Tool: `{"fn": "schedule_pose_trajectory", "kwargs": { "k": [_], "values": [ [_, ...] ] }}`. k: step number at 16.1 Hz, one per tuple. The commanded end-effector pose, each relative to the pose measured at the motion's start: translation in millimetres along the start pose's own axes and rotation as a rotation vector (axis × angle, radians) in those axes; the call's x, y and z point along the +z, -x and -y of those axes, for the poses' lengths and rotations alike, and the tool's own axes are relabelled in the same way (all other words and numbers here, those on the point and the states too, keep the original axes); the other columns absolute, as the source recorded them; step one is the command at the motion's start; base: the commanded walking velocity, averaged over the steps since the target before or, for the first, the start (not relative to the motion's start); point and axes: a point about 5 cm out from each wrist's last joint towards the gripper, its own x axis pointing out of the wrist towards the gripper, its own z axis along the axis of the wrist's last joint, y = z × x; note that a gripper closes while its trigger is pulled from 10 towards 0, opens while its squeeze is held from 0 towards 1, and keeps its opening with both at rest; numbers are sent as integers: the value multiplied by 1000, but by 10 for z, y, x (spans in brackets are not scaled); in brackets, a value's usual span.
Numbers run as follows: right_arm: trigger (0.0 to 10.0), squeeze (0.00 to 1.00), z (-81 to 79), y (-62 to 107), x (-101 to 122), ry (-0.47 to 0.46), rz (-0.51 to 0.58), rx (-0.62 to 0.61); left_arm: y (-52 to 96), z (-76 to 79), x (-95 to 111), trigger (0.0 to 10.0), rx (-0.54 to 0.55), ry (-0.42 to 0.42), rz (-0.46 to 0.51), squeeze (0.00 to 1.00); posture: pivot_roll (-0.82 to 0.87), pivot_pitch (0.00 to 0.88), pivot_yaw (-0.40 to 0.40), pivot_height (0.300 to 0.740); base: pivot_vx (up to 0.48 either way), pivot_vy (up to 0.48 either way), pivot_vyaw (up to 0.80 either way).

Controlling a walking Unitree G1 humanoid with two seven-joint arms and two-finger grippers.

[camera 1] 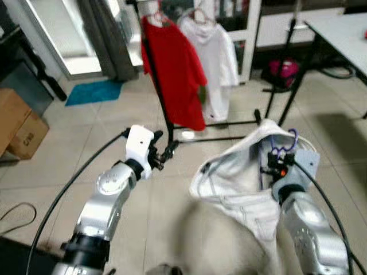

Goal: Hang hanger

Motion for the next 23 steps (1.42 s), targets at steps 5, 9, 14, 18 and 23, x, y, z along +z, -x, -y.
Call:
{"fn": "schedule_pose_trajectory", "kwargs": {
  "k": [5, 9, 14, 18, 23],
  "values": [
    [10000, 0, -113, -18, 120, -9, 43, 61, 6, -26, 11, 10000, 7, -12, -3, 0, -147, 65, 132, 740, 337, 0, -139],
    [10000, 0, -127, -9, 113, 2, 39, 63, 4, -20, 10, 10000, -1, -15, -5, 0, -150, 66, 135, 740, 336, 0, -583],
    [10000, 0, -114, -4, 119, 7, 47, 58, 5, -12, 10, 10000, -6, -14, -4, 0, -153, 59, 134, 740, 337, 0, 0],
    [10000, 0, -111, 1, 115, 6, 40, 61, 0, 6, 12, 10000, -14, -17, -2, 0, -157, 51, 134, 740, 337, 0, 0],
    [10000, 0, -125, 12, 116, 8, 49, 66, -4, 16, 10, 10000, -23, -19, -5, 0, -156, 52, 135, 740, 338, 0, -320]
  ]
}}
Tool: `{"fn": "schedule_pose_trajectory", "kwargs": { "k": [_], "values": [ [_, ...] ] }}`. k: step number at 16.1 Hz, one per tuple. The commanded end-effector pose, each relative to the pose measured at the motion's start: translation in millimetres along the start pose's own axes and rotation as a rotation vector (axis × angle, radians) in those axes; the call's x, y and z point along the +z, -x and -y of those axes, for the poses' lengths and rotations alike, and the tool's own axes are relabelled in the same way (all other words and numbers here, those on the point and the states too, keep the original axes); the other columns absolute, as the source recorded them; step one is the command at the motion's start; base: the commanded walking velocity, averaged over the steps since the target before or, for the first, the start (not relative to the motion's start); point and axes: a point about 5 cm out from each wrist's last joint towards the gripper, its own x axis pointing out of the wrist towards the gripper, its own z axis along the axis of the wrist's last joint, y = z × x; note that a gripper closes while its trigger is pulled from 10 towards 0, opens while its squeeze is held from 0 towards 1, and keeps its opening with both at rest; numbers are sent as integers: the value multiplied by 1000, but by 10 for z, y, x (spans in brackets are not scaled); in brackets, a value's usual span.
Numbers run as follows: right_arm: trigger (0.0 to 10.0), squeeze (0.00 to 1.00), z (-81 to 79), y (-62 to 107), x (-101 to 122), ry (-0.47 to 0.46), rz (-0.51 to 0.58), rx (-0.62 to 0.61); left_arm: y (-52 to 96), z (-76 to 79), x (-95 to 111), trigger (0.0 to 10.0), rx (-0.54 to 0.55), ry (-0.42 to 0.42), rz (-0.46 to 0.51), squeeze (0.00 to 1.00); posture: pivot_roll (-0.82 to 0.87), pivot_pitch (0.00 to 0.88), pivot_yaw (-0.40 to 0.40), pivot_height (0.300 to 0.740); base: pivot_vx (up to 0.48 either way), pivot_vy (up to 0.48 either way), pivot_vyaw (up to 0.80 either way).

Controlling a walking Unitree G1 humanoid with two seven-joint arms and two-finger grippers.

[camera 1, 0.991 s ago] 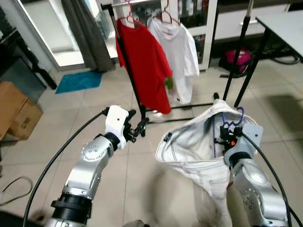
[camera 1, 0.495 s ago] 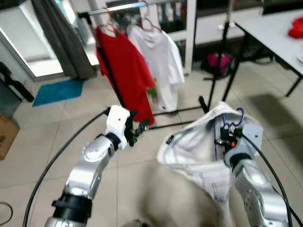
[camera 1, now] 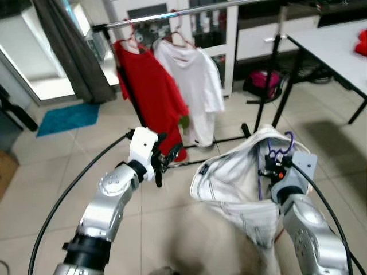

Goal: Hang hanger

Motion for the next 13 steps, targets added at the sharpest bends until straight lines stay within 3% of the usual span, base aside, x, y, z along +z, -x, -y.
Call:
{"fn": "schedule_pose_trajectory", "kwargs": {
  "k": [1, 6, 8, 10, 13],
  "values": [
    [10000, 0, -137, -6, 143, 2, 73, 54, 33, -70, 5, 10000, 21, -13, -9, 0, -156, 52, 136, 740, 337, 0, 0],
    [10000, 0, -127, -4, 146, -3, 73, 49, 34, -73, 5, 10000, 18, -15, -11, 0, -154, 58, 137, 740, 337, 0, 0],
    [10000, 0, -136, -5, 136, -37, 58, 60, 38, -77, 4, 10000, 20, -14, -11, 0, -154, 60, 136, 740, 339, 0, -794],
    [10000, 0, -131, -8, 150, -12, 66, 57, 34, -80, 8, 10000, 20, -15, -11, 0, -153, 60, 136, 740, 337, 0, -800],
    [10000, 0, -113, -10, 153, -4, 71, 47, 28, -77, 11, 10000, 21, -16, -10, 0, -151, 61, 134, 740, 338, 0, 0]
  ]
}}
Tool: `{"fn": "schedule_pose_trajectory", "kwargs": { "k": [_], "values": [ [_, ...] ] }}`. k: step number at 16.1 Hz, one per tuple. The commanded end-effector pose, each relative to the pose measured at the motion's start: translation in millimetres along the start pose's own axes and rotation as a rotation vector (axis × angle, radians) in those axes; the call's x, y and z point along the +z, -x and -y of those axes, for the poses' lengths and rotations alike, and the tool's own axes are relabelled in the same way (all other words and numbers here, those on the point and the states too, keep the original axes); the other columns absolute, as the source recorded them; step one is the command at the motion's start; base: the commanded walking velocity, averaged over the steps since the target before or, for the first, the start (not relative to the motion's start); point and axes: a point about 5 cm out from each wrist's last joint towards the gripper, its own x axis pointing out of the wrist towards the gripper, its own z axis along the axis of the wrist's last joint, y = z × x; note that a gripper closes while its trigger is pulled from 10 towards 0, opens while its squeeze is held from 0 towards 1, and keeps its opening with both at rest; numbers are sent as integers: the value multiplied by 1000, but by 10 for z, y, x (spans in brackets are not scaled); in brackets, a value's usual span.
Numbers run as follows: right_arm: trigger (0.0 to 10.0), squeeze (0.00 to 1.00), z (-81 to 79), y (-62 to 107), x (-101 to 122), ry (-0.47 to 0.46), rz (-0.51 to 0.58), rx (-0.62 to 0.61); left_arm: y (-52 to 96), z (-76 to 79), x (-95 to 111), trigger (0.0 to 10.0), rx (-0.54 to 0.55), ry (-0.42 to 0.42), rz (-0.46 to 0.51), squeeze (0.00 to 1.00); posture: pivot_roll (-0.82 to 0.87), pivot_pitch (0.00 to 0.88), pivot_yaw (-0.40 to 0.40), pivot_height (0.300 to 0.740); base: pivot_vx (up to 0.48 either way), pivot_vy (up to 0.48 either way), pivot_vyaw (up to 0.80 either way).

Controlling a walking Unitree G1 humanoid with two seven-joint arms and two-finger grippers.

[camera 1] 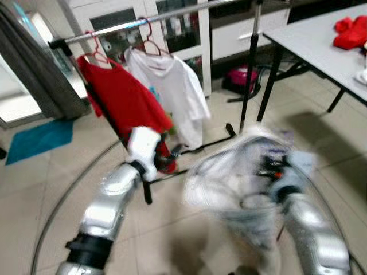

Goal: Hang hanger

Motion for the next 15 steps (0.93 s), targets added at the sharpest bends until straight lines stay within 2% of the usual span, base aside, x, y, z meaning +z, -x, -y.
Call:
{"fn": "schedule_pose_trajectory", "kwargs": {
  "k": [1, 7, 10, 15],
  "values": [
    [10000, 0, -182, -11, 116, -11, 62, 67, 88, -127, -13, 10000, 45, -20, -17, 0, -151, 59, 131, 740, 337, 0, 0],
    [10000, 0, -152, 1, 104, -2, 53, 69, 136, -121, -57, 10000, 47, -19, -21, 0, -161, 38, 128, 740, 337, 0, 0],
    [10000, 0, -162, 10, 127, 17, 60, 89, 154, -116, -43, 10000, 44, -19, -8, 0, -161, 30, 129, 740, 340, 0, -800],
    [10000, 0, -104, -25, 224, 76, 85, 82, 154, -132, -32, 10000, 59, -13, 4, 0, -162, 20, 124, 740, 337, 0, 0]
  ]
}}
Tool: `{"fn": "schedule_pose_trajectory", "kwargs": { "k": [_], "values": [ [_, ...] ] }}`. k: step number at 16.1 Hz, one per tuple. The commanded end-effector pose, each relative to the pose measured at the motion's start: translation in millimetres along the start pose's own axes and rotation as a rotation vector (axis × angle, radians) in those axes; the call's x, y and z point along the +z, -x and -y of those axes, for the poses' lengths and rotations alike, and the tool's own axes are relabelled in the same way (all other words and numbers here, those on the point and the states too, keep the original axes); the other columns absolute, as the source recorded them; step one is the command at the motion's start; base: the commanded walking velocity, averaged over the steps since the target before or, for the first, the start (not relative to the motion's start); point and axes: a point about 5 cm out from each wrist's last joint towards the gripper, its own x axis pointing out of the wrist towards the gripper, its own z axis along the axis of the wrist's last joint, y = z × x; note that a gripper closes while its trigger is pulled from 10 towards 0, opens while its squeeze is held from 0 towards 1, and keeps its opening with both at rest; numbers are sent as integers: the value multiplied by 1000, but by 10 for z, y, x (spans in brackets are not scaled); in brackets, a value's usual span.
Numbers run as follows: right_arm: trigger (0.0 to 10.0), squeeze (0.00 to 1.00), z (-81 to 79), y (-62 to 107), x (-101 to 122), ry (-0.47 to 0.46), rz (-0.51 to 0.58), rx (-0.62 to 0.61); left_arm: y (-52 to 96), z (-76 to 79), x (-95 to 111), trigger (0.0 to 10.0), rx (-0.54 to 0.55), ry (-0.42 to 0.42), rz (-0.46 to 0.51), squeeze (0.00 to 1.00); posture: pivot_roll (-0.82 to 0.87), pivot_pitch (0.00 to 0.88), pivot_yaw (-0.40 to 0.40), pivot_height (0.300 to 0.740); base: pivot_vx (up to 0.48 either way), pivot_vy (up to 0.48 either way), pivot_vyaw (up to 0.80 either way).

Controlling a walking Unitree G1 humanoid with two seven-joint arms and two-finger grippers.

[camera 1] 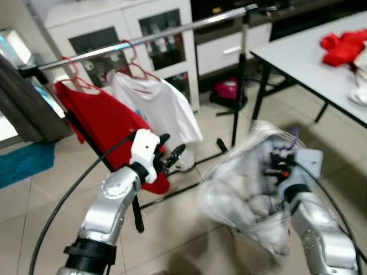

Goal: Hang hanger

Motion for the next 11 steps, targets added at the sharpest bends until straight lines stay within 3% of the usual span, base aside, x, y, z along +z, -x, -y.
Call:
{"fn": "schedule_pose_trajectory", "kwargs": {
  "k": [1, 6, 11],
  "values": [
    [10000, 0, -132, -35, 158, 0, 69, 56, 67, -95, -23, 10000, 41, -2, -9, 0, -163, 16, 121, 740, 341, 0, 0],
    [10000, 0, -107, -39, 189, 11, 87, 56, 52, -126, 2, 10000, 69, 18, 11, 0, -165, 15, 125, 740, 355, 0, 0],
    [10000, 0, -29, -37, 241, 54, 81, 60, 66, -82, -25, 10000, 92, 43, 25, 0, -180, 14, 77, 740, 369, 0, -765]
  ]
}}
